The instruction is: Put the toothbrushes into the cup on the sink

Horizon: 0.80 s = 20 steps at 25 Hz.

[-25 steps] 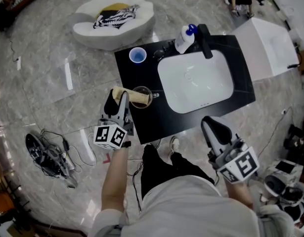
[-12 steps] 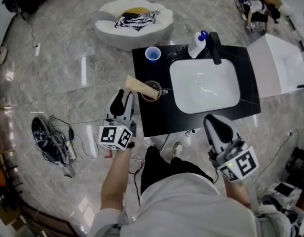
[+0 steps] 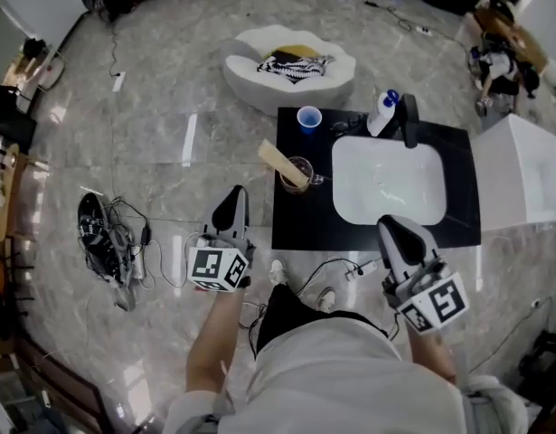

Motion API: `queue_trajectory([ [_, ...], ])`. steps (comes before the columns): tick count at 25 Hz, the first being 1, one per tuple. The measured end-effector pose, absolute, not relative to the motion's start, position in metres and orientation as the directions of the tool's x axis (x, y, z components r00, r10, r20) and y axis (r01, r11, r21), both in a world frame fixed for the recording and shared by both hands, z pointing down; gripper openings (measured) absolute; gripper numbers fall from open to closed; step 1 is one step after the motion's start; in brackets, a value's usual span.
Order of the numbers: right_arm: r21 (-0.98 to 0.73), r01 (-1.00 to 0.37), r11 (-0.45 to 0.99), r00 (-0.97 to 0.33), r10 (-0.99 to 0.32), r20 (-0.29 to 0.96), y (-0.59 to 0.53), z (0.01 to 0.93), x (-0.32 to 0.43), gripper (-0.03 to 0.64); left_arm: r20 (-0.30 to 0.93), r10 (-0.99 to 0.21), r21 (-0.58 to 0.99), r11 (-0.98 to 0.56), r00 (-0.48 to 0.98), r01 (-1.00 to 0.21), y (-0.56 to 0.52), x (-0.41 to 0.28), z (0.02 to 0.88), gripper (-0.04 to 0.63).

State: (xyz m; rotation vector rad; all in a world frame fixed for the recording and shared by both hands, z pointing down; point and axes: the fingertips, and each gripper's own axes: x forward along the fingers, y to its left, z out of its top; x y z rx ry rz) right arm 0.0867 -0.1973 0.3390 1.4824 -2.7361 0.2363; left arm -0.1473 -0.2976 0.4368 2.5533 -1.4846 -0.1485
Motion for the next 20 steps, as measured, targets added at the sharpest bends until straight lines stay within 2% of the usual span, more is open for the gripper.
queue_trajectory([
  [5,-0.109,-0.805,0.584,-0.591,-0.805,0.047,-0.188,0.327,0.085,0.049,-0.011,-0.870,0.129,-0.490,0.493,-0.862,-0.259,-0.142,0.407,0.003],
  [9,-0.105,-0.784,0.612,-0.617,-0.787,0.025,-0.181,0.325,0.087,0.049,-0.018,-0.899,0.040,-0.439,0.438,-0.898,-0.223,-0.150,0.386,0.003],
  [20,-0.099,-0.764,0.638,-0.641,-0.768,-0.004,-0.166,0.325,0.105,0.049,0.000,-0.966,0.059,-0.258,0.259,-0.964,-0.135,-0.182,0.372,0.003],
])
